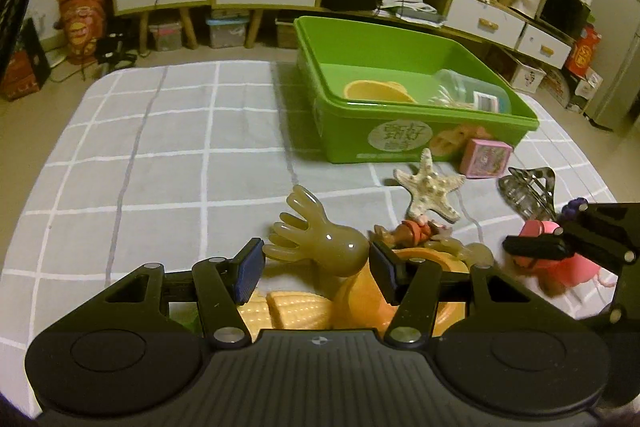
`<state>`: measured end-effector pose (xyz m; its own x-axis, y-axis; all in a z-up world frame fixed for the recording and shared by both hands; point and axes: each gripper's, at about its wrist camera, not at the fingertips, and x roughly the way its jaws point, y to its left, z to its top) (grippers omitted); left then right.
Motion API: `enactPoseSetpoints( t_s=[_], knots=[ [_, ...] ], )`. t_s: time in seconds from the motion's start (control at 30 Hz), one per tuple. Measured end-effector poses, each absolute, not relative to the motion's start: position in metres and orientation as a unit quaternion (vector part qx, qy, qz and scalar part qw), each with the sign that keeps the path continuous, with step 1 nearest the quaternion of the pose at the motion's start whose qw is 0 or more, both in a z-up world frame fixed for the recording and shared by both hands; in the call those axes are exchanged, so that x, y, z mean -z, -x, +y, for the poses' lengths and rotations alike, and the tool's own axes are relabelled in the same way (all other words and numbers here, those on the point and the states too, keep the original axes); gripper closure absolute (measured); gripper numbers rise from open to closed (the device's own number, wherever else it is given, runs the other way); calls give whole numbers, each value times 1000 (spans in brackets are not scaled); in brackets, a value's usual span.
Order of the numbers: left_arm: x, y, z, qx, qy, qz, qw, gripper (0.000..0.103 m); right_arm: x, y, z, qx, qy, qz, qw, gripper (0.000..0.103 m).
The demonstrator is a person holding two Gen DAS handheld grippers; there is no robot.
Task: Organize rigid objects
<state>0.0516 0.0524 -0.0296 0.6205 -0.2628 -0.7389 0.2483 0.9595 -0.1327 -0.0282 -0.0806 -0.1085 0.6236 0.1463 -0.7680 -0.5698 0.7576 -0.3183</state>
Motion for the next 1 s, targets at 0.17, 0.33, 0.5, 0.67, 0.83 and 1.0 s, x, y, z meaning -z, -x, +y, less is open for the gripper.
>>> enactPoseSetpoints(
  t_s=[0.17,0.33,0.5,0.67,0.83,1.0],
  knots=[
    [30,-54,55,140,15,415,899,41,113,23,-70,-217,324,363,846,76],
    [31,-56,55,138,14,417,898,41,115,15,-66,-229,320,357,847,77],
    [34,-59,54,133,15,418,898,41,117,15,-62,-246,322,352,843,97],
    [33,-59,55,130,18,416,900,41,114,14,-64,-243,301,365,847,97],
    [31,-57,58,130,23,414,901,41,105,9,-77,-237,254,384,856,97],
    [30,-58,59,130,28,416,899,41,96,3,-90,-224,196,402,866,97]
  ],
)
